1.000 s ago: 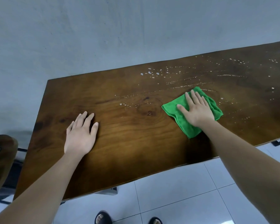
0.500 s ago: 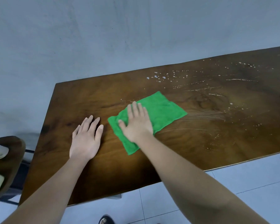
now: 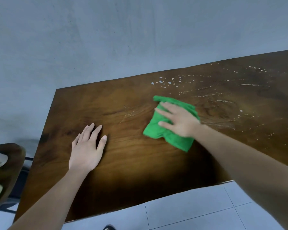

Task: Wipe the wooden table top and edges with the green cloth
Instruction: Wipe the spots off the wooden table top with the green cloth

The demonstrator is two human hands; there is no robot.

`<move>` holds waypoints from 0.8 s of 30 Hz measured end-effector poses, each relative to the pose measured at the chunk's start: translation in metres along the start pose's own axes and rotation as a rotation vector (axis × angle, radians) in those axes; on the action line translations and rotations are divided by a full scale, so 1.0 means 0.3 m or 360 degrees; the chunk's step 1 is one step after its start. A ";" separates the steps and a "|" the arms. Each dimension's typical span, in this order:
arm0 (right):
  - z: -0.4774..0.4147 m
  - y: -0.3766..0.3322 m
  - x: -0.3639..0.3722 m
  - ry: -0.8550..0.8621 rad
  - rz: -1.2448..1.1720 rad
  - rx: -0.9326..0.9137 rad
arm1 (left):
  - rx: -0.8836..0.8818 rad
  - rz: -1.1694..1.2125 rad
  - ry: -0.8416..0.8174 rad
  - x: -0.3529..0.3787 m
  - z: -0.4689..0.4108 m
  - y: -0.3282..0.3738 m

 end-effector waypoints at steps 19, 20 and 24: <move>-0.251 -0.228 0.028 -0.0018 -0.0050 0.0579 | 0.0007 -0.0030 0.0041 0.006 -0.007 -0.010; -0.276 -0.315 0.034 -0.0022 -0.0050 0.0507 | 0.0007 -0.0020 0.0046 0.007 -0.006 -0.012; -0.332 -0.592 0.063 -0.0068 -0.0022 0.0203 | -0.0014 0.0018 0.0067 0.009 -0.002 -0.017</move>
Point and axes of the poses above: each hand's wrist, its own z-axis away from the middle knuckle, its own x-axis out of the palm, y = z × x, the point moved 9 cm from there along -z, towards the middle knuckle, and after that the axes turned 3 degrees about z, right-handed, at the moved point
